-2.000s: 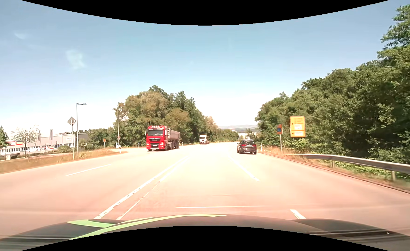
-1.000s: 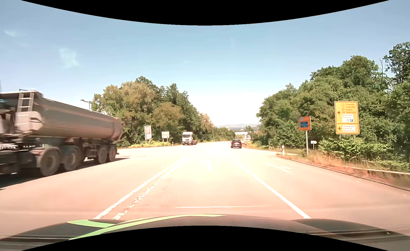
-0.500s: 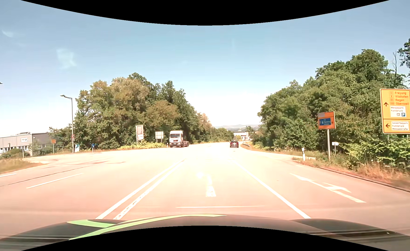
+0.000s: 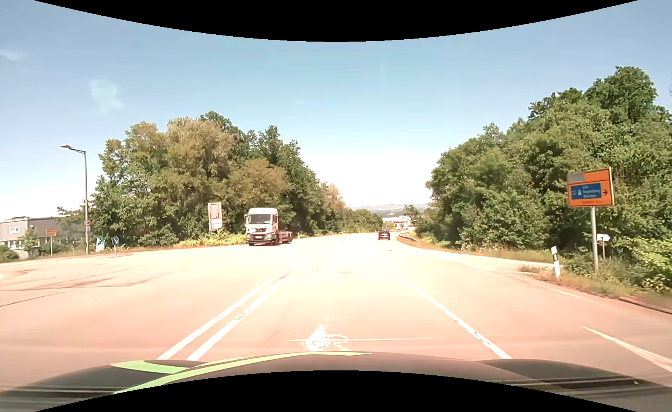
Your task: Follow the waypoints while adhering to traffic rules and regulations
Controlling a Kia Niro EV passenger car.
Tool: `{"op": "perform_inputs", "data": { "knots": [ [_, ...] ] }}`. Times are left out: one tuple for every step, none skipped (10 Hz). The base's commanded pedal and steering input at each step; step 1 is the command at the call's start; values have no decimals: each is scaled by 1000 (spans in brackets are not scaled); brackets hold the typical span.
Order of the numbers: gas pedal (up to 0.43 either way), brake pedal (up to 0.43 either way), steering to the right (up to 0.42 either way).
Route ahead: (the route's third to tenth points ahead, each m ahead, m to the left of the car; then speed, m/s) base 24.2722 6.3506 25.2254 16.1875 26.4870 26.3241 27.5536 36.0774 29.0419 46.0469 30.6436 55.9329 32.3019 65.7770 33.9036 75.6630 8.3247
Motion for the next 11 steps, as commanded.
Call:
{"op": "perform_inputs", "data": {
  "knots": [
    [0,213,-1],
    [0,213,-2],
    [0,220,-2],
    [0,226,-5],
    [0,226,-12],
    [0,226,-15],
    [0,226,-18],
    [0,226,-24],
    [0,226,-44],
    [0,220,-69],
    [0,220,-86]
  ]
}}
